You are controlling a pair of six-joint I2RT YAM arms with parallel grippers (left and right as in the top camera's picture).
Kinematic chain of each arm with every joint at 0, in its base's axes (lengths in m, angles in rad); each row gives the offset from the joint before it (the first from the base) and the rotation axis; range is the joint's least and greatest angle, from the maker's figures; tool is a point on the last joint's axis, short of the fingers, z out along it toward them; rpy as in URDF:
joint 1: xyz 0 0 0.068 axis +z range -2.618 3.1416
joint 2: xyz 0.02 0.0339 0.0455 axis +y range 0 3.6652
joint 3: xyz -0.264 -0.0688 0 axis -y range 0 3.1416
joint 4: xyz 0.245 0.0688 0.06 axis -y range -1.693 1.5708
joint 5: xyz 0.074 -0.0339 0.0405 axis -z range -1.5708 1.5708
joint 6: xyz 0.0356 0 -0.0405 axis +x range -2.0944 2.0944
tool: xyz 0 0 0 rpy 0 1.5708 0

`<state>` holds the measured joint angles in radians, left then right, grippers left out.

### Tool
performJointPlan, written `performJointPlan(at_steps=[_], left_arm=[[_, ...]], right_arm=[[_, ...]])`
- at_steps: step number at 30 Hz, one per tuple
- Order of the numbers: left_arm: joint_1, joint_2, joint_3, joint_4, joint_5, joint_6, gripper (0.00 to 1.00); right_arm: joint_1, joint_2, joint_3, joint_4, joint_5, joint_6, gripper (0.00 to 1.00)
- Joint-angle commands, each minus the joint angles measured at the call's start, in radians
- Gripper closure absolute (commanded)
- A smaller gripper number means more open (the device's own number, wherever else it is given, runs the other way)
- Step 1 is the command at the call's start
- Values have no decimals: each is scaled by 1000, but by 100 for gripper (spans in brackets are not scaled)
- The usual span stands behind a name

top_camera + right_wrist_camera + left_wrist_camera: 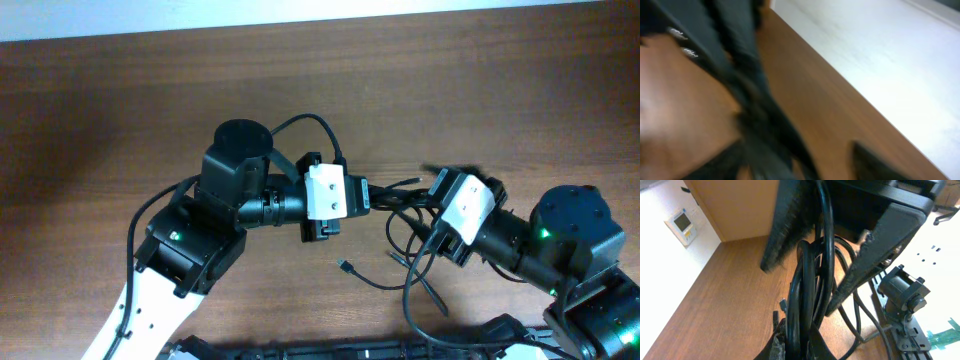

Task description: Untangle cables

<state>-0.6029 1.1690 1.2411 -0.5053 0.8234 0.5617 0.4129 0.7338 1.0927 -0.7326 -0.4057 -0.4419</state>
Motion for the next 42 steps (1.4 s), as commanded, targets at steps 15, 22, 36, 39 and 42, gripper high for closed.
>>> performJointPlan(at_steps=[15,22,36,39,42], left_arm=[[1,-59,18,55,-322,-360,34],[2,-46,18,55,-332,-360,34],[0,3,18,93,-287,-367,44],[0,3,18,138,-196,-365,46],[0,3,18,146,-18,-241,56]], right_arm=[[-1,-5,3,60,150,13,96],[-1,-5,3,94,-48,14,96],[-1,-5,3,105,-171,31,96],[-1,-5,3,105,-171,31,96],[-1,-5,3,105,-170,31,96]])
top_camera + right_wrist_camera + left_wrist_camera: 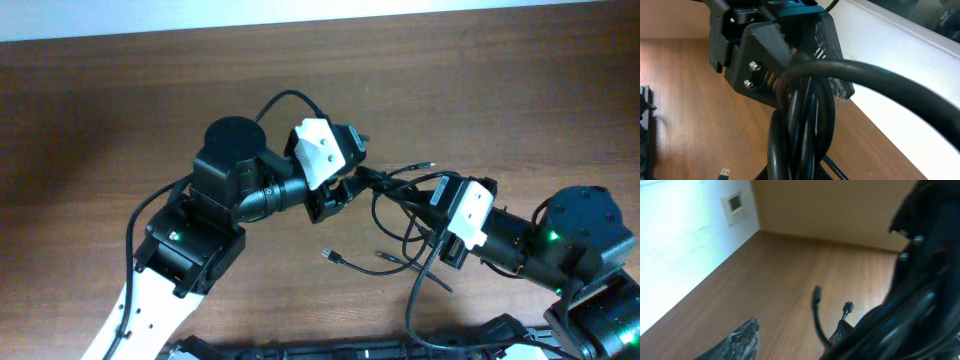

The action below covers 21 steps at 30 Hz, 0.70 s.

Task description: Untangle cables

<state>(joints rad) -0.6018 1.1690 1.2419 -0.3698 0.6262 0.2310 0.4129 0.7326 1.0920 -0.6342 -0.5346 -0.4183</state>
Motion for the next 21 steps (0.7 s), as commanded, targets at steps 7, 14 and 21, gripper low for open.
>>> performJointPlan(at_steps=[7,14,21], left_arm=[[0,3,18,9,155,107,100],[0,3,18,-85,-368,-89,100],[0,3,18,-122,-294,28,100]], right_arm=[[-1,-3,4,-4,26,8,83],[-1,-4,4,-72,300,43,1],[-1,-4,4,-132,351,-178,1]])
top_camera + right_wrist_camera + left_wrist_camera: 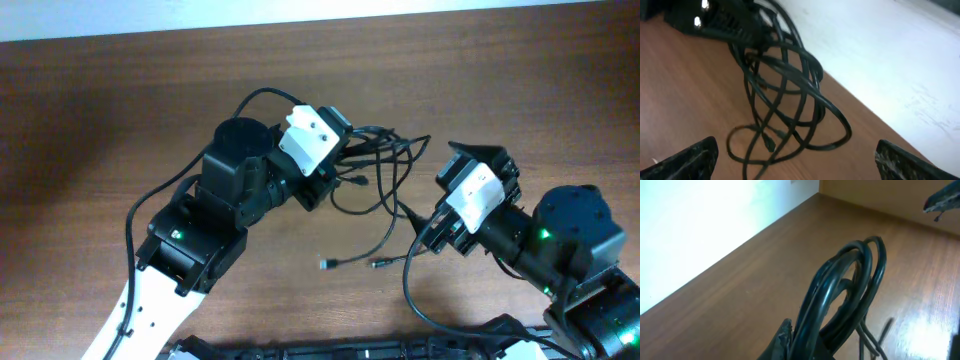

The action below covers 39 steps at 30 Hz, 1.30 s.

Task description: Untangle cables

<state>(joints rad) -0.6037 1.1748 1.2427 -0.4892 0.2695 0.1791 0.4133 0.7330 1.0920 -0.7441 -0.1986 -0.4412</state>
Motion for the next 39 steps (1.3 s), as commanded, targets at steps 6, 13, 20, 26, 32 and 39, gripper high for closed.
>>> performJointPlan(at_steps=[6,13,20,26,32,39], left_arm=[[1,-2,17,-3,331,220,100],[2,0,17,40,338,129,100],[5,-1,17,249,337,-63,100],[163,-24,17,275,337,-89,100],[192,-25,17,228,333,-89,100],[116,-25,17,208,400,-89,100]], right_arm=[[-1,-4,4,-15,-167,-498,6],[-1,-4,4,-21,-255,-579,80],[-1,-4,4,-244,-262,-572,82],[-1,-4,4,-341,-261,-572,96],[-1,-4,4,-298,-262,-572,1],[-1,2,4,-71,-425,-576,1]])
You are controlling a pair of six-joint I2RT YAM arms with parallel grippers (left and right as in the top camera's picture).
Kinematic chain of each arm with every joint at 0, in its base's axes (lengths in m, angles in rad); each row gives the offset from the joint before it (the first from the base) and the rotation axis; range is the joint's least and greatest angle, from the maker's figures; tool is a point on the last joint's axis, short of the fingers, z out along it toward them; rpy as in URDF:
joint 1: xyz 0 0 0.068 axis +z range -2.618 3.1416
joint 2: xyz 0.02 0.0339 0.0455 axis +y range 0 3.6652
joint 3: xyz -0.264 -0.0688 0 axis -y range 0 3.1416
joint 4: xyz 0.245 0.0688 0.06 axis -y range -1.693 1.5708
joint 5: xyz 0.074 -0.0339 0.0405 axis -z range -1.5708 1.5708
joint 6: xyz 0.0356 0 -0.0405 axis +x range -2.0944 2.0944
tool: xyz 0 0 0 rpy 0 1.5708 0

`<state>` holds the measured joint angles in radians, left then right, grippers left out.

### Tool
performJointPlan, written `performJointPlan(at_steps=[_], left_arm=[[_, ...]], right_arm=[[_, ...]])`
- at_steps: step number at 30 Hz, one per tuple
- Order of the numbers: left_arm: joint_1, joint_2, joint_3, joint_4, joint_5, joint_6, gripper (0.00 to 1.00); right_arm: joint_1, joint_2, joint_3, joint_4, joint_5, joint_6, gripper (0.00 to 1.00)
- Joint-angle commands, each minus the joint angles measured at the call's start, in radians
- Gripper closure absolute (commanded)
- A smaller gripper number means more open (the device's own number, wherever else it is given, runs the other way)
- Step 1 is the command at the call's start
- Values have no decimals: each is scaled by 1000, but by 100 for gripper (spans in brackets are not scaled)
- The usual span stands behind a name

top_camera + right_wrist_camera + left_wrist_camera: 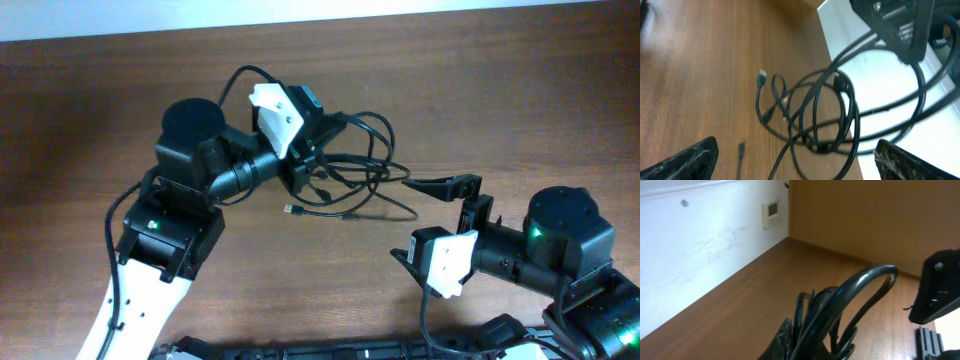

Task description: Untangle cables

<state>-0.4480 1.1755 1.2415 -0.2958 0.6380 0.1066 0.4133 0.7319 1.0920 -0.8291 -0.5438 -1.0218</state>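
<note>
A tangle of black cables hangs from my left gripper, which is shut on the bundle, and trails right onto the wooden table. In the left wrist view the looped cables rise from between the jaws of the left gripper. A loose plug end lies below the bundle. My right gripper stands open to the right of the tangle, holding nothing. In its own view the right gripper faces the cable loops, and a plug rests on the wood.
A black rail runs along the table's front edge. The table's far edge meets a white floor at the top. The right arm's base stands at the lower right.
My left gripper has moved left with the bundle, and the cables now trail flatter over the table. My right gripper sits lower, points left and is still open.
First both grippers were close together at the tangle mid-table. Then the left gripper held the bundle higher, with the right gripper close against it. Later the right gripper was open and apart from the cables. Now the left gripper holds them further left.
</note>
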Motion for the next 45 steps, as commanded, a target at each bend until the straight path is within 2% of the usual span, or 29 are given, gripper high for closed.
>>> performJointPlan(at_steps=[1,5,7,12,14,15,16,18,19,23,26,28,32,38,40,44,45], left_arm=[[-58,-25,18,20,32,-17,100],[-140,-25,18,56,32,-17,100],[-159,-25,18,56,32,-17,100],[-167,-25,18,61,33,-17,100],[-167,-25,18,76,33,-17,100],[-167,-25,18,83,32,-17,100],[-167,-25,18,87,32,-17,100],[-167,-25,18,100,32,-17,100],[-167,-25,18,108,32,-17,100],[-166,-25,18,119,-13,-18,100],[-166,-25,18,27,-314,-51,100],[-164,-25,18,-32,-411,-51,100],[-164,-25,18,-85,-470,-51,100],[-164,-25,18,-177,-633,-67,100],[-164,-25,18,-176,-647,-70,100],[-164,-25,18,-176,-646,-70,100],[-164,-25,18,-176,-647,-70,100]], right_arm=[[-1,11,4,13,-101,5,1],[-1,71,4,14,-43,6,1],[-1,101,4,21,129,9,1],[-1,159,4,-4,184,10,2],[-1,185,4,-35,150,9,31],[-1,204,4,-58,124,9,68],[-1,211,4,-69,124,9,80],[-1,213,4,-81,124,9,93],[-1,213,4,-82,124,9,96],[-1,203,4,-88,126,9,96],[-2,110,4,-83,134,16,96],[-2,27,4,-72,138,16,96],[-1,-124,4,-21,165,26,96],[-1,-143,4,25,656,425,96],[-1,-143,4,5,741,482,96],[-1,-143,4,-29,913,689,96],[-2,-143,4,-39,949,730,89]])
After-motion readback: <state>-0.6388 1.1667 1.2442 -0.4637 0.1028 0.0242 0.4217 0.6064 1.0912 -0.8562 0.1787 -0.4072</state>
